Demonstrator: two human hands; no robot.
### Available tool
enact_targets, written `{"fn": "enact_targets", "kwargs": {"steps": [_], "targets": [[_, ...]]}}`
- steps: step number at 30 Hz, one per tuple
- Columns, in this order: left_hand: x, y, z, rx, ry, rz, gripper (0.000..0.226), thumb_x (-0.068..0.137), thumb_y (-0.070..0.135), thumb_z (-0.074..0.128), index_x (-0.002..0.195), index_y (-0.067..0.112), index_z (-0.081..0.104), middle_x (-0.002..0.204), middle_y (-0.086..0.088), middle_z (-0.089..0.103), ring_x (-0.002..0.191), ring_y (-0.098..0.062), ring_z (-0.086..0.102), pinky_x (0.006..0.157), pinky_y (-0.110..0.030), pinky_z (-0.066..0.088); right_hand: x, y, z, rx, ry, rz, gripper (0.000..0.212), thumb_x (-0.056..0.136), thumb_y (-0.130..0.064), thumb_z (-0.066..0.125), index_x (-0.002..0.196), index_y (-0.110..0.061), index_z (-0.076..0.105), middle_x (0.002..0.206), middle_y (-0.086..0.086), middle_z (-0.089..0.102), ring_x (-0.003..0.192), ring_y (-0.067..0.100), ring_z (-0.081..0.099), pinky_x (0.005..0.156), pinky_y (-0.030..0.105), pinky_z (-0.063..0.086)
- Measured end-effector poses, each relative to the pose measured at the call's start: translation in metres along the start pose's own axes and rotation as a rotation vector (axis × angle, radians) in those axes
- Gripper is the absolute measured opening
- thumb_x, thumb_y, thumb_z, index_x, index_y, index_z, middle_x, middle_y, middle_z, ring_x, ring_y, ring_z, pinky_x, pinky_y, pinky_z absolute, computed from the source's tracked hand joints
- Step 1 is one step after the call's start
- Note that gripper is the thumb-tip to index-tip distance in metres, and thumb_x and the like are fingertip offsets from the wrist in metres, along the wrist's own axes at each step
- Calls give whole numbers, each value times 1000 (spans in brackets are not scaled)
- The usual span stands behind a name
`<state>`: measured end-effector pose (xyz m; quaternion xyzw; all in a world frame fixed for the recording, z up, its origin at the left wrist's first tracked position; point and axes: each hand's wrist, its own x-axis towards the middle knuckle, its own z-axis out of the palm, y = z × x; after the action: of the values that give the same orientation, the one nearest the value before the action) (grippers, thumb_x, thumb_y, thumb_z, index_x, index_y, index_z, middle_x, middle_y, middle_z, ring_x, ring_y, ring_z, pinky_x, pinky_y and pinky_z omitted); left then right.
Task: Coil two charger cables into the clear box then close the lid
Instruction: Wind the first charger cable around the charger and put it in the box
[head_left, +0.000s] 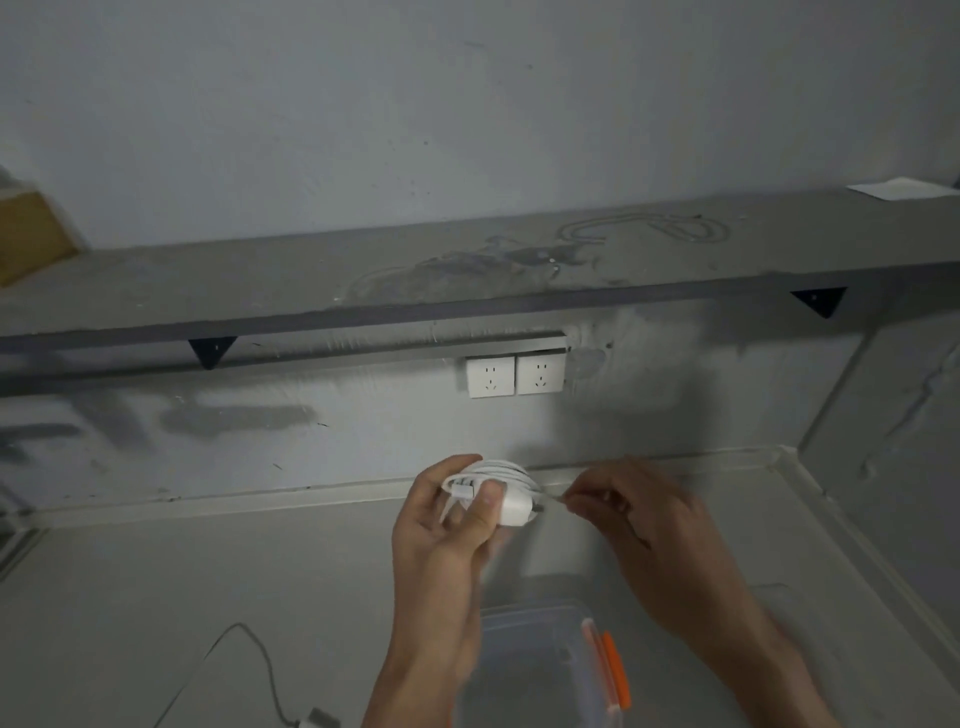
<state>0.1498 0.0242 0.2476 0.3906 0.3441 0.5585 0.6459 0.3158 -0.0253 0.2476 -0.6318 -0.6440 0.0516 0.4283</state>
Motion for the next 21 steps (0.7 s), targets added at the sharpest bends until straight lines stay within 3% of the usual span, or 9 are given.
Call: {"fn": "enact_targets", "kwargs": {"steps": [2,5,7,11,16,18,21], "targets": [[-4,-5,5,-101,-6,-90,42,76,6,72,113,-6,57,114,-32,63,108,-47,63,93,-55,53,-6,0,12,229,73,124,6,86,-30,63,81,-32,66,81,-18,67,74,6,62,65,14,47],[-7,-18,4,-135,29,-133,48,78,13,65,119,-8,53,119,-33,62,106,-39,66,98,-48,50,-15,-3,38,685,165,353,14,87,-6,66,84,-19,71,79,2,74,64,13,67,61,25,55],[-9,-29,0,-148,44,-152,50,81,16,69,121,-9,51,120,-33,62,106,-36,65,101,-47,47,-19,-6,52,845,241,467,11,85,-2,66,87,-11,72,80,8,76,66,17,70,61,26,58],[-9,-44,-12,-120,134,-198,57,80,28,72,122,-4,49,123,-30,61,119,-39,59,100,-44,48,-26,-8,73,809,239,550,10,87,-8,66,86,-12,74,81,2,77,73,18,73,63,26,58],[-8,-56,-26,-33,154,-217,40,83,32,61,114,11,49,119,-18,65,114,-28,64,92,-33,50,-34,-9,88,791,109,564,16,88,-13,66,98,-23,73,93,-7,77,87,10,73,71,29,59],[-10,-65,-31,3,104,-255,36,87,29,64,115,15,47,117,-16,67,109,-25,67,90,-31,52,-33,-7,94,789,101,573,22,85,-11,70,102,-24,71,96,-13,76,90,3,71,76,21,55],[-14,-83,-43,116,25,-314,49,74,32,75,112,14,50,115,-22,65,105,-29,69,85,-33,56,-30,3,99,706,173,548,25,85,-2,66,100,-22,72,92,-17,76,81,-7,68,68,5,48]]}}
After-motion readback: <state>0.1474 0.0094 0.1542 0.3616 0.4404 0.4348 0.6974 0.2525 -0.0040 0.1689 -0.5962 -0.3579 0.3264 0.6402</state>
